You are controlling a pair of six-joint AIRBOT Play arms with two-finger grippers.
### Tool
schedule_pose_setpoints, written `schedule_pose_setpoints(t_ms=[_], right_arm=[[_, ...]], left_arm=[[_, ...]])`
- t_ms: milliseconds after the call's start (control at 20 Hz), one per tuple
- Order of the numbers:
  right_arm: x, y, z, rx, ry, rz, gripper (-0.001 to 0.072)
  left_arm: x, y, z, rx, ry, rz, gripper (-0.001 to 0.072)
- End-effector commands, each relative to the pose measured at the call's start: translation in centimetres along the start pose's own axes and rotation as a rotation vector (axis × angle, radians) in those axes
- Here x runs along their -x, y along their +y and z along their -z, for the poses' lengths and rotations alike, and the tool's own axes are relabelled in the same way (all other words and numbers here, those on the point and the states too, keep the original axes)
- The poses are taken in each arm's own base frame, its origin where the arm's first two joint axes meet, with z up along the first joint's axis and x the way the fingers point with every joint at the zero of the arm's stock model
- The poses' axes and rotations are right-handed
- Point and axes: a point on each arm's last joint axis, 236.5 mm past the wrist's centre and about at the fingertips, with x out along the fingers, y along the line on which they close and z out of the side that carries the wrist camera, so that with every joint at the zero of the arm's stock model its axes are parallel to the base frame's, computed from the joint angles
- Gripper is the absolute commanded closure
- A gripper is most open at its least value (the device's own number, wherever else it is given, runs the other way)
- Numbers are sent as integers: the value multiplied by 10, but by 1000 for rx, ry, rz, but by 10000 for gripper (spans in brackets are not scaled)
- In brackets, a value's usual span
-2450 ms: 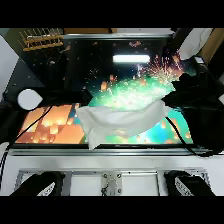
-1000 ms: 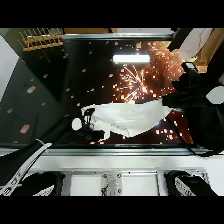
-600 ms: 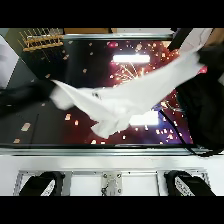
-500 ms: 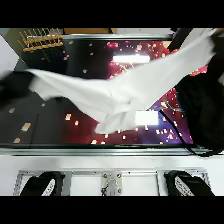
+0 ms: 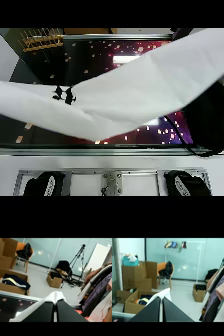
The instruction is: Fold the clothes and pants, and hang the long-sleeved shirts on hangers.
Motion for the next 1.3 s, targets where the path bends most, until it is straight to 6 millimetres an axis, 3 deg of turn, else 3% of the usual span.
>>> schedule_pose_setpoints(t_ms=[0, 150, 250, 350, 500, 600, 650, 700, 750, 800, 900, 1000, 1100, 1250], right_arm=[[9, 1, -14, 7, -45, 6, 702], [-14, -5, 6, -52, 6, 4, 703], [-47, -7, 44, -123, 105, -20, 703], [-92, -3, 110, -217, 268, -81, 703], [-161, 0, 248, -251, 542, -105, 703], [-192, 5, 346, -248, 705, -102, 702], [-203, 6, 386, -263, 759, -99, 701], [-211, 8, 421, -283, 800, -98, 644], [-214, 8, 444, -301, 831, -95, 379], [-214, 7, 460, -318, 857, -93, 83], [-205, -3, 465, -319, 901, -83, 57], [-179, -23, 463, -303, 988, -62, 57], [-135, -48, 474, -286, 1127, -27, 57], [-34, -69, 517, -388, 1366, 56, 57]], left_arm=[[-8, 4, 6, -14, 85, -34, 701], [-43, 30, 37, 15, 237, -86, 701], [-76, 60, 72, 52, 378, -141, 700], [-113, 100, 125, 93, 530, -193, 701], [-162, 175, 238, 170, 767, -290, 701], [-187, 217, 310, 222, 865, -337, 701], [-198, 230, 340, 224, 903, -344, 701], [-208, 242, 370, 231, 940, -355, 701], [-215, 250, 392, 241, 969, -364, 701], [-221, 257, 411, 248, 1000, -372, 701], [-227, 271, 434, 265, 1048, -393, 701], [-224, 283, 446, 289, 1103, -415, 701], [-214, 292, 455, 313, 1158, -435, 701], [-199, 300, 469, 324, 1198, -462, 701]])
